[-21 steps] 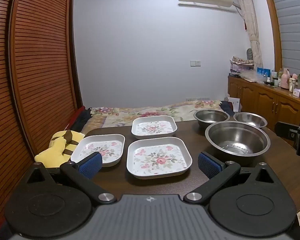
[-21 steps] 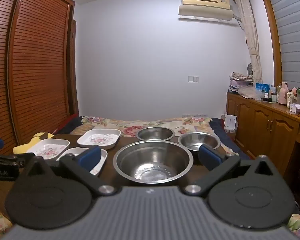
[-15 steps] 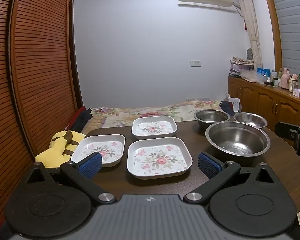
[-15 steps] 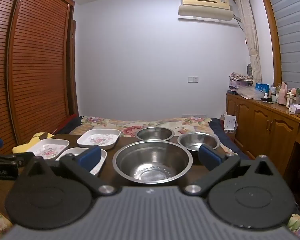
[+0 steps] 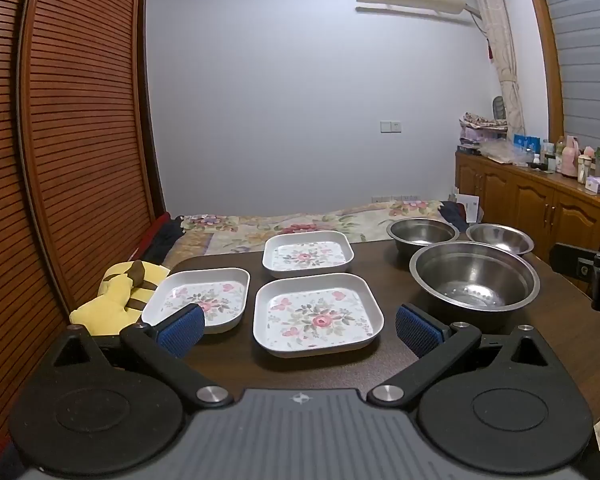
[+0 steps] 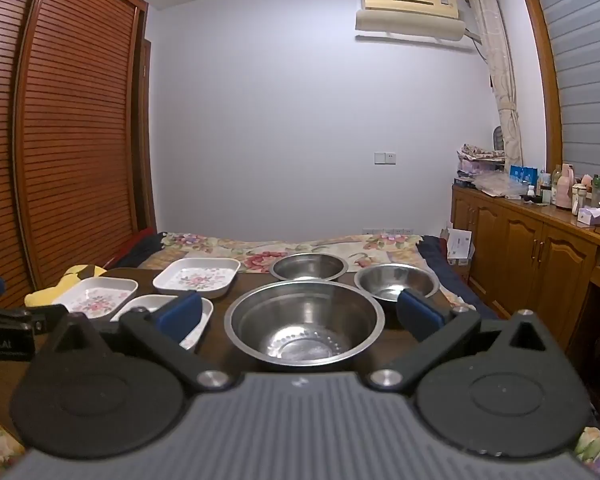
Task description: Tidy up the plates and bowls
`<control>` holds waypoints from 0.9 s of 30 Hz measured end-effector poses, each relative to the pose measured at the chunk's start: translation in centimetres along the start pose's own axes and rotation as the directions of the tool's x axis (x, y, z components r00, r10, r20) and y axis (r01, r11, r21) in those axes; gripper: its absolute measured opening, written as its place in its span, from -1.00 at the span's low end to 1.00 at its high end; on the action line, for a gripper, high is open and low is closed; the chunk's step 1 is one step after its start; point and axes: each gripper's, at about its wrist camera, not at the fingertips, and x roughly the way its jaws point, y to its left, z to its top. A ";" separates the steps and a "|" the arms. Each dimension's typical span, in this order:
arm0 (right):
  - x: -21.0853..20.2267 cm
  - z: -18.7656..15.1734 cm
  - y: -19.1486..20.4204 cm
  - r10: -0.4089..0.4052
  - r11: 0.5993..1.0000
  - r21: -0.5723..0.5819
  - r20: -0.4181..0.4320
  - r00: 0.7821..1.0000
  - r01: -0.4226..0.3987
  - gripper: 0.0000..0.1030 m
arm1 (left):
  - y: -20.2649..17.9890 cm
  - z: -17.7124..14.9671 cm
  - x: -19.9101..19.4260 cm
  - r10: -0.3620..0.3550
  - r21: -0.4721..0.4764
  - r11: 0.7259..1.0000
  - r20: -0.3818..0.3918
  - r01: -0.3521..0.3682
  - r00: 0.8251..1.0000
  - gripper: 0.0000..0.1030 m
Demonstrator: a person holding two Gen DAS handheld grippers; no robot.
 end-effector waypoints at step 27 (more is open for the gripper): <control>-0.1 -0.3 0.0 0.002 1.000 0.002 0.001 1.000 -0.002 1.00 | 0.0 0.0 0.0 0.000 0.001 1.000 -0.001 0.000 1.000 1.00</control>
